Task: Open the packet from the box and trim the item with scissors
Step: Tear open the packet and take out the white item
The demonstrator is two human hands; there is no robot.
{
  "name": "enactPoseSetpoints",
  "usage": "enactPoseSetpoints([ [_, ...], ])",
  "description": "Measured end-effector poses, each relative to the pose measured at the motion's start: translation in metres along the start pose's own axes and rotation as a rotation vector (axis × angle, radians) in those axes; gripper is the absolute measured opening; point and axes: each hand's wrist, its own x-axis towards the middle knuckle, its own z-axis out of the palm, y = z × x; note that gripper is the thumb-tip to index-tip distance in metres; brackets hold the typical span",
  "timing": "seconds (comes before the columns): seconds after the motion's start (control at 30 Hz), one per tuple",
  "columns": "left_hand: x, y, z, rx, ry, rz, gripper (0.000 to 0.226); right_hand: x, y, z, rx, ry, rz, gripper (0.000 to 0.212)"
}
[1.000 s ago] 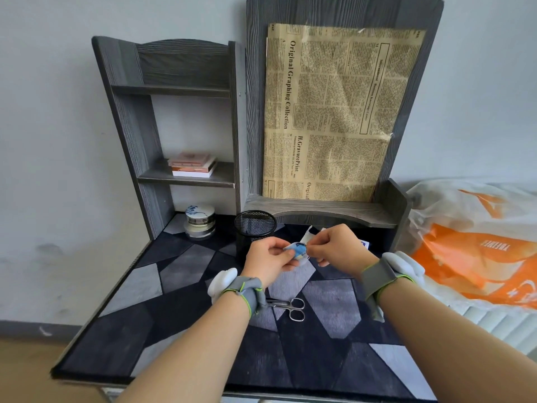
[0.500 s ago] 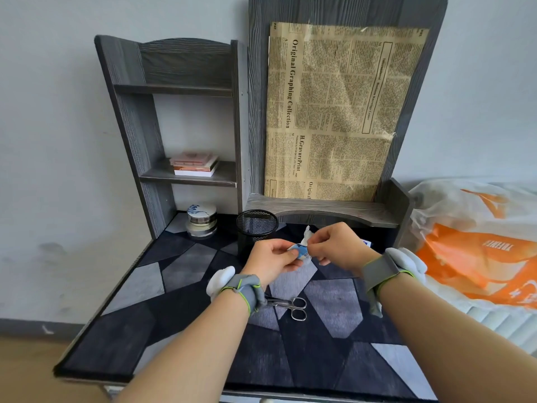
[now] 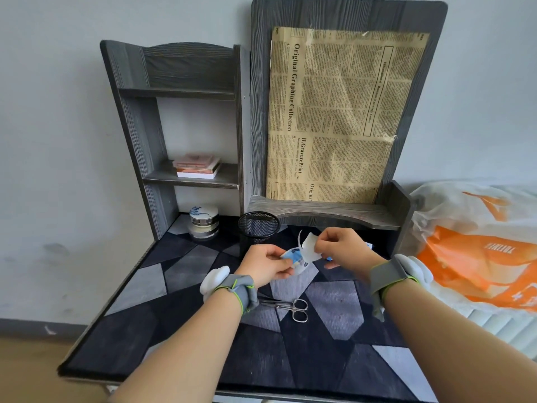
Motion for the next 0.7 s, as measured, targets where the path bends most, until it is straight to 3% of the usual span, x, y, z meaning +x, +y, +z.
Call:
enactPoseSetpoints([
  [0.2,-0.002,0.005,-0.001,0.009,0.007,-0.012,0.013,-0.003,-0.003,0.007,0.212,-0.037,0.086,0.003],
  [0.27,-0.003,0.006,-0.002,0.023,0.011,-0.014,0.013,-0.004,-0.002,0.007,0.205,-0.086,0.097,0.010],
  [0.4,-0.006,0.007,-0.009,0.054,0.025,-0.050,0.011,-0.003,-0.002,0.006,0.155,-0.053,0.122,0.003],
  [0.7,-0.017,-0.004,-0.049,0.313,0.145,-0.309,0.018,-0.006,-0.001,0.002,0.334,0.050,0.164,0.004],
])
